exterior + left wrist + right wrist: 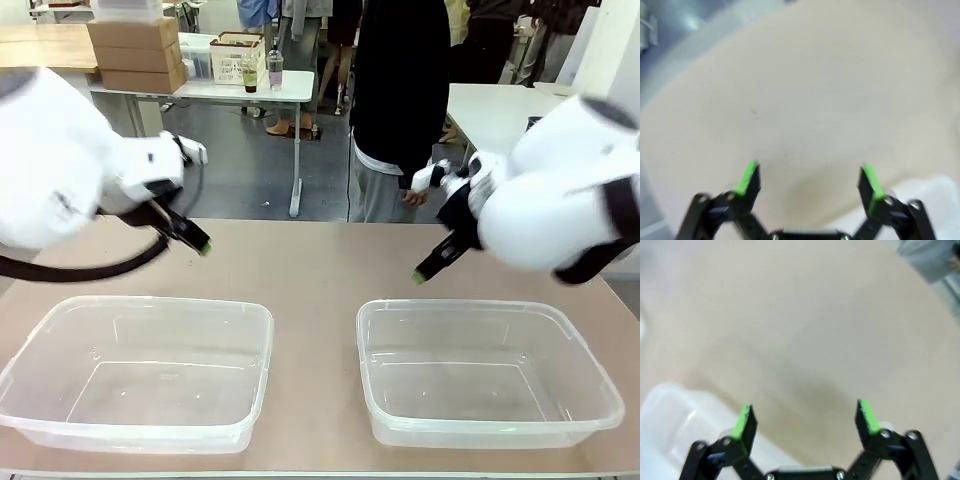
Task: Sort the waste into each basket.
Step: Pick up the Organizing box on the left side of the table and lift it.
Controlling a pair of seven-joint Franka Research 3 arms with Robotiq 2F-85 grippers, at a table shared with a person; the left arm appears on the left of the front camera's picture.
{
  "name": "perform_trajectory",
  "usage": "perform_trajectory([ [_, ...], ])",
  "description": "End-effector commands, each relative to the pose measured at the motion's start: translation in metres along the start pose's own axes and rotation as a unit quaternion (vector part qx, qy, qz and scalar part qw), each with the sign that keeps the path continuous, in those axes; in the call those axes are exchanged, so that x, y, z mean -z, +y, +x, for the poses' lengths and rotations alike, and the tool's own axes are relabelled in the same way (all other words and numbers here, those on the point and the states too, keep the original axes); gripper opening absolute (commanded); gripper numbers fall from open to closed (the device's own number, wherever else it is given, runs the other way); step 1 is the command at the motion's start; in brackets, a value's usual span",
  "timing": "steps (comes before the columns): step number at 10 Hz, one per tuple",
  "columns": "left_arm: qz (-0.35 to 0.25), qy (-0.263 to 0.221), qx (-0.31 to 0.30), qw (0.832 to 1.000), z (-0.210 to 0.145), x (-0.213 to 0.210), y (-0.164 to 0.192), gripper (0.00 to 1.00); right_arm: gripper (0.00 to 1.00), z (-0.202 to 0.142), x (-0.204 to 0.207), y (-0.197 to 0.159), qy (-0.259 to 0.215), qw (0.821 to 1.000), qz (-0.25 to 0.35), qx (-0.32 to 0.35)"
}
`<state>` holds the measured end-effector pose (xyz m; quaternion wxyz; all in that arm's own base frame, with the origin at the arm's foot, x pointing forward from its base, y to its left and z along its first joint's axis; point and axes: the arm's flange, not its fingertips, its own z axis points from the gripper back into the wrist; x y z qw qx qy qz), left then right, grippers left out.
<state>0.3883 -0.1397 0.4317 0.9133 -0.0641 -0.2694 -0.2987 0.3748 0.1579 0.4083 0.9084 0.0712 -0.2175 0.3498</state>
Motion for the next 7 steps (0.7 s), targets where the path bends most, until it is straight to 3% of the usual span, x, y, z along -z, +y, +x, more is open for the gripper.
perform_trajectory([
  [1, 0.017, -0.029, -0.010, 0.999, -0.025, -0.111, 0.008, 1.00, 1.00, -0.050, -0.112, -0.028, -0.042, 0.996, -0.056, 0.049],
  [2, 0.039, -0.045, 0.019, 0.998, -0.037, -0.135, -0.004, 1.00, 1.00, -0.074, -0.139, -0.024, -0.070, 0.994, -0.066, 0.041],
  [3, 0.042, -0.046, 0.046, 0.997, -0.044, -0.135, -0.016, 1.00, 1.00, -0.093, -0.152, -0.015, -0.103, 0.986, -0.113, 0.063],
  [4, 0.010, -0.036, 0.002, 0.999, 0.000, -0.107, 0.009, 1.00, 1.00, -0.017, -0.108, -0.037, -0.047, 0.998, -0.034, 0.038],
  [5, 0.010, -0.036, 0.002, 0.999, 0.000, -0.107, 0.009, 1.00, 1.00, -0.030, -0.158, -0.048, -0.081, 0.993, -0.068, 0.051],
  [6, 0.032, -0.049, 0.018, 0.998, -0.008, -0.153, 0.002, 1.00, 1.00, -0.023, -0.136, -0.046, -0.044, 0.997, -0.019, 0.061],
  [7, -0.083, -0.056, 0.017, 0.995, -0.012, -0.153, 0.011, 1.00, 1.00, -0.032, -0.137, -0.060, -0.127, 0.976, 0.133, 0.120],
])
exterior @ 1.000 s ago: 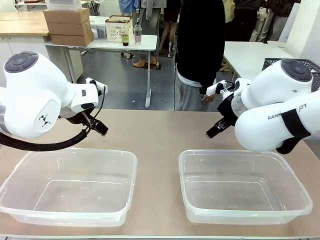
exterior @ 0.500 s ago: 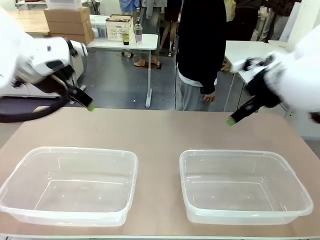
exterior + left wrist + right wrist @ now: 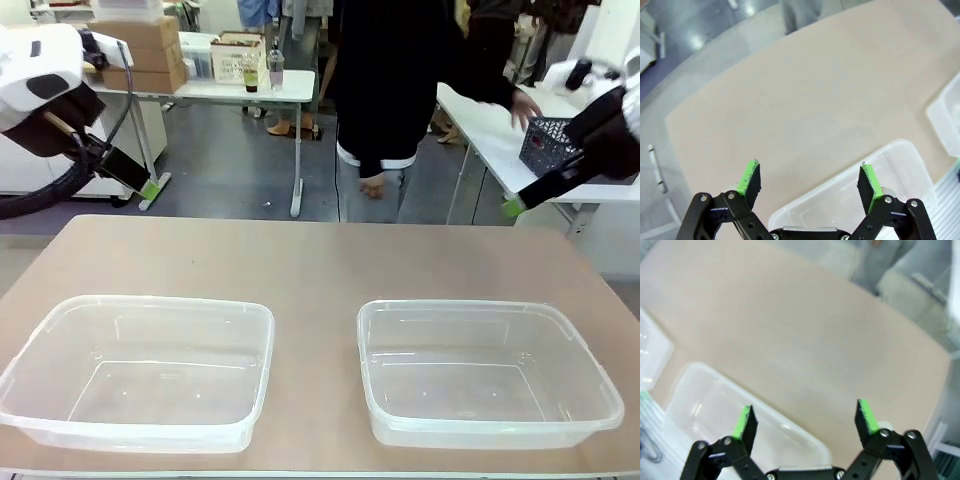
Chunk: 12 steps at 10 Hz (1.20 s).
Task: Sort the waste into each basket.
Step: Pick up the Organizing box on the left side of the table and lift it.
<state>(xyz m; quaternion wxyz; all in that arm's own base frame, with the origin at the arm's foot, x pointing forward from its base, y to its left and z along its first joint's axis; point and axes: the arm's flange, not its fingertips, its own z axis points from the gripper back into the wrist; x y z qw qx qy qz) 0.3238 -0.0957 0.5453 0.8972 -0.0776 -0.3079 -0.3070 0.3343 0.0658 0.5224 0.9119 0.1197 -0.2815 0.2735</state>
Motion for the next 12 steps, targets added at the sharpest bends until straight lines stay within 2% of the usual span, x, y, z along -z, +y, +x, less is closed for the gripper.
perform_trajectory([
  [1, -0.188, -0.035, -0.055, 0.980, -0.018, -0.028, 0.033, 1.00, 1.00, -0.012, -0.011, -0.034, -0.090, 0.952, 0.241, 0.167],
  [2, -0.347, -0.054, -0.096, 0.931, -0.036, -0.037, 0.066, 1.00, 1.00, -0.034, -0.026, -0.054, -0.130, 0.885, 0.352, 0.276],
  [3, -0.426, -0.092, -0.152, 0.887, -0.052, -0.037, 0.092, 1.00, 1.00, -0.057, -0.027, -0.075, -0.134, 0.828, 0.411, 0.356],
  [4, -0.467, -0.117, -0.188, 0.856, -0.066, -0.032, 0.107, 1.00, 1.00, -0.079, -0.025, -0.098, -0.140, 0.778, 0.435, 0.430],
  [5, -0.492, -0.137, -0.219, 0.831, -0.073, -0.026, 0.112, 1.00, 1.00, -0.101, -0.029, -0.119, -0.183, 0.740, 0.434, 0.480],
  [6, -0.494, -0.136, -0.238, 0.825, -0.075, -0.020, 0.113, 1.00, 1.00, -0.115, -0.031, -0.133, -0.218, 0.715, 0.418, 0.516],
  [7, -0.434, -0.110, -0.283, 0.848, -0.073, -0.012, 0.115, 1.00, 1.00, -0.118, -0.027, -0.138, -0.219, 0.749, 0.307, 0.545],
  [8, -0.442, -0.156, -0.154, 0.870, -0.087, -0.035, 0.113, 1.00, 1.00, -0.112, -0.035, -0.117, -0.122, 0.872, 0.364, 0.304],
  [12, -0.442, -0.156, -0.154, 0.870, -0.087, -0.035, 0.113, 1.00, 1.00, -0.112, -0.035, -0.117, -0.122, 0.872, 0.364, 0.304],
])
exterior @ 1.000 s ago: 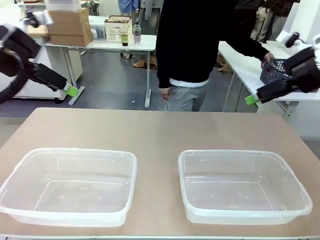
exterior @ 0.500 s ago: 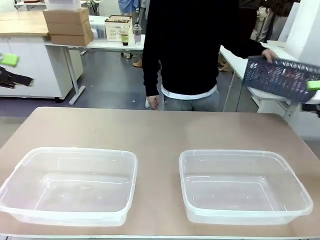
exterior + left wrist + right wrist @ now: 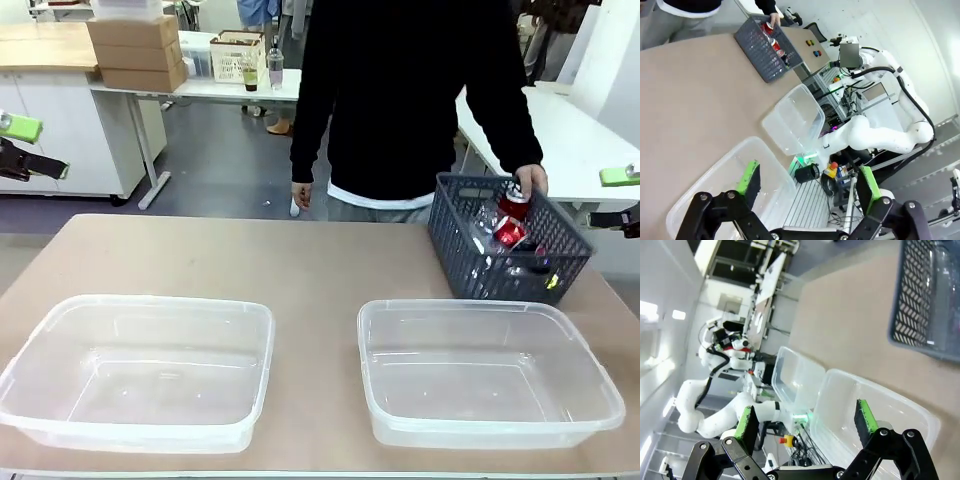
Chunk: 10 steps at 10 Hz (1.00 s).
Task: Sort the waste into each basket.
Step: Pick up the Organizing box on the left side of the table and lift it.
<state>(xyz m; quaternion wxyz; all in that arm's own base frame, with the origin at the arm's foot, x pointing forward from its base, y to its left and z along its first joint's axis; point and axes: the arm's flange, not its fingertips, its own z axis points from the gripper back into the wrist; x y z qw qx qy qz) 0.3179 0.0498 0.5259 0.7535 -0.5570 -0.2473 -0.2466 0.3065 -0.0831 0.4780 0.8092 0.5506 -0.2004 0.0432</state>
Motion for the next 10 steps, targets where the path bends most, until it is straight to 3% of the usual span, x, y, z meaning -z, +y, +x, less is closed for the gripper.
perform_trajectory([
  [1, -0.004, -0.009, 0.014, 1.000, 0.002, 0.000, 0.000, 1.00, 1.00, 0.003, -0.008, -0.003, -0.015, 1.000, 0.009, -0.015],
  [3, 0.004, -0.001, 0.002, 1.000, -0.001, -0.001, -0.001, 1.00, 1.00, -0.001, -0.003, 0.001, -0.001, 1.000, -0.002, -0.002],
  [4, 0.053, 0.062, 0.017, 0.997, 0.002, -0.004, -0.006, 1.00, 1.00, 0.008, 0.029, 0.025, 0.034, 0.998, -0.053, -0.022],
  [6, 0.208, 0.134, 0.002, 0.969, -0.002, -0.050, -0.023, 1.00, 1.00, 0.017, 0.149, 0.123, 0.066, 0.991, -0.080, -0.088],
  [7, 0.274, 0.151, -0.023, 0.950, -0.011, -0.066, -0.029, 1.00, 1.00, 0.001, 0.208, 0.159, 0.105, 0.980, -0.114, -0.128],
  [9, 0.266, 0.199, -0.044, 0.942, -0.040, -0.059, -0.032, 1.00, 1.00, -0.053, 0.304, 0.196, 0.163, 0.949, -0.175, -0.204],
  [10, 0.236, 0.210, -0.024, 0.949, -0.046, -0.039, -0.028, 1.00, 1.00, -0.075, 0.330, 0.192, 0.187, 0.935, -0.188, -0.236],
])
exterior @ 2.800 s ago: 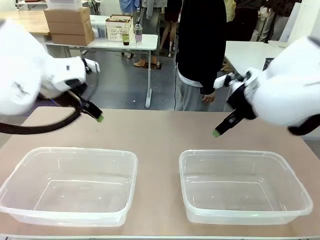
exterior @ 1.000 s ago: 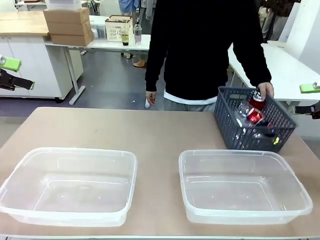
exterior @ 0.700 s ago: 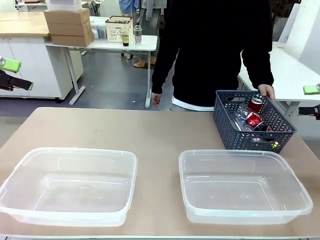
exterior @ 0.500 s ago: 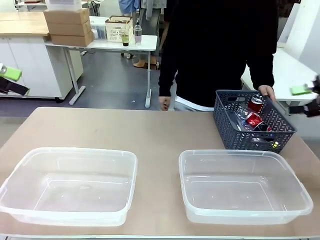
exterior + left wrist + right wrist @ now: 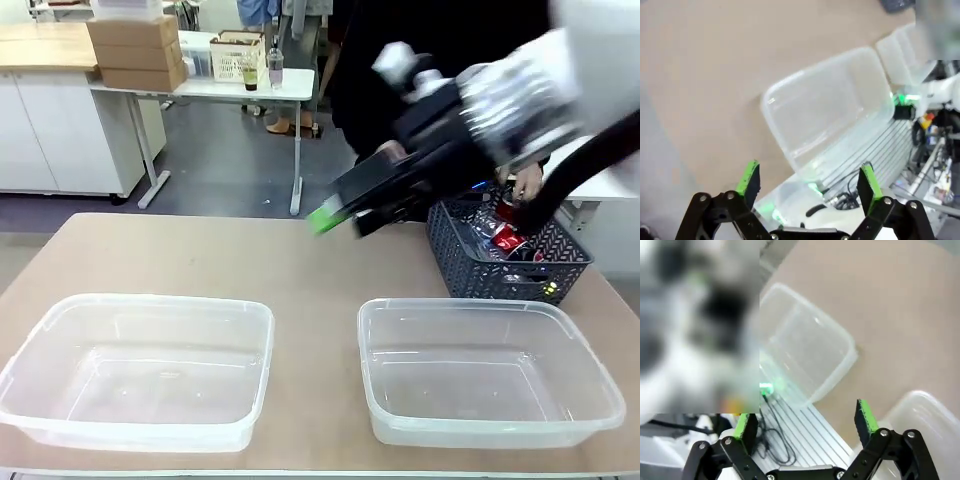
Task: Sort the waste into each basket.
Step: Pick up the Organizing box on the left side of the table and lift it.
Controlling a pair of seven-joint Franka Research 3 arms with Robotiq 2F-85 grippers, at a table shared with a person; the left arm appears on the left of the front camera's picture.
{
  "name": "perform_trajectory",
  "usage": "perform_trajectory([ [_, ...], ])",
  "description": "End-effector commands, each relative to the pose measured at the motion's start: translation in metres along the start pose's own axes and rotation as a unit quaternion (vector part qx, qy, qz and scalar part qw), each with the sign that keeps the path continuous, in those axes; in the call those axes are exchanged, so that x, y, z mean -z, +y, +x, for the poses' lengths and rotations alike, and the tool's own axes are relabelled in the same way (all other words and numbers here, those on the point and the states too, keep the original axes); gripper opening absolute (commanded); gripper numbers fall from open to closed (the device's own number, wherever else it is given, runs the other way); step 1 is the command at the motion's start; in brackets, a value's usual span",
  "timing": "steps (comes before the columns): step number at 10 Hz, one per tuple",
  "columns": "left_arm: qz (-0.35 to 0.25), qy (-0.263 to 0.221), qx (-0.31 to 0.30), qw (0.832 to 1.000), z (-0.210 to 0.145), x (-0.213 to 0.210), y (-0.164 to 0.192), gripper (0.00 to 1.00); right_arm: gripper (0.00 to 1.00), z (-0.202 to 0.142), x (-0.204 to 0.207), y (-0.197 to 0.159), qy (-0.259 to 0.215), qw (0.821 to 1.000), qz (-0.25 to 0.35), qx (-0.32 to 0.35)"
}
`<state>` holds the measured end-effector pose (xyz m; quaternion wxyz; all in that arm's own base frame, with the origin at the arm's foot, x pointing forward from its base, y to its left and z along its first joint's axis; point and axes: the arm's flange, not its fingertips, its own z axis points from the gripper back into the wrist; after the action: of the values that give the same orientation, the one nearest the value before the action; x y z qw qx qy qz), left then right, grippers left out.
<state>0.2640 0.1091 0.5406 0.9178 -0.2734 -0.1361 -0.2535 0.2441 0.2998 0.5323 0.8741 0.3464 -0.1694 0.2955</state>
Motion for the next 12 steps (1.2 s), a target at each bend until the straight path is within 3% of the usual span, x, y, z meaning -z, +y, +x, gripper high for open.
perform_trajectory([
  [1, -0.104, -0.043, 0.051, 0.992, 0.017, 0.040, -0.021, 1.00, 1.00, 0.012, 0.018, -0.042, 0.014, 1.000, -0.023, 0.013],
  [2, 0.000, 0.000, 0.000, 1.000, 0.000, 0.000, 0.000, 1.00, 1.00, 0.000, 0.000, 0.000, 0.000, 1.000, 0.000, 0.000],
  [3, 0.000, 0.000, 0.000, 1.000, 0.000, 0.000, 0.000, 1.00, 1.00, 0.000, 0.000, 0.000, 0.000, 1.000, 0.000, 0.000],
  [4, 0.000, 0.000, 0.000, 1.000, 0.000, 0.000, 0.000, 1.00, 1.00, -0.001, 0.032, 0.000, 0.019, 1.000, -0.016, -0.015],
  [5, -0.027, -0.003, 0.020, 0.999, 0.004, 0.018, -0.010, 1.00, 1.00, 0.009, 0.044, 0.025, 0.114, 0.986, -0.121, 0.003],
  [6, -0.041, 0.034, 0.022, 0.998, 0.013, 0.049, -0.013, 1.00, 1.00, 0.018, 0.085, 0.056, 0.192, 0.965, -0.176, 0.007],
  [7, -0.070, 0.059, -0.001, 0.996, 0.010, 0.083, -0.008, 1.00, 1.00, 0.018, 0.126, 0.082, 0.257, 0.947, -0.190, -0.002],
  [8, -0.075, 0.089, -0.024, 0.993, 0.001, 0.120, -0.007, 1.00, 1.00, 0.017, 0.156, 0.097, 0.287, 0.929, -0.235, 0.016],
  [10, -0.082, 0.139, -0.046, 0.986, -0.014, 0.182, -0.011, 1.00, 1.00, 0.025, 0.173, 0.099, 0.253, 0.932, -0.258, 0.033],
  [11, -0.065, 0.141, -0.071, 0.985, -0.012, 0.200, -0.009, 1.00, 1.00, 0.027, 0.171, 0.084, 0.224, 0.934, -0.273, 0.047],
  [12, -0.084, 0.127, -0.026, 0.988, 0.011, 0.136, 0.001, 1.00, 1.00, -0.009, 0.165, 0.097, 0.255, 0.933, -0.254, 0.017],
])
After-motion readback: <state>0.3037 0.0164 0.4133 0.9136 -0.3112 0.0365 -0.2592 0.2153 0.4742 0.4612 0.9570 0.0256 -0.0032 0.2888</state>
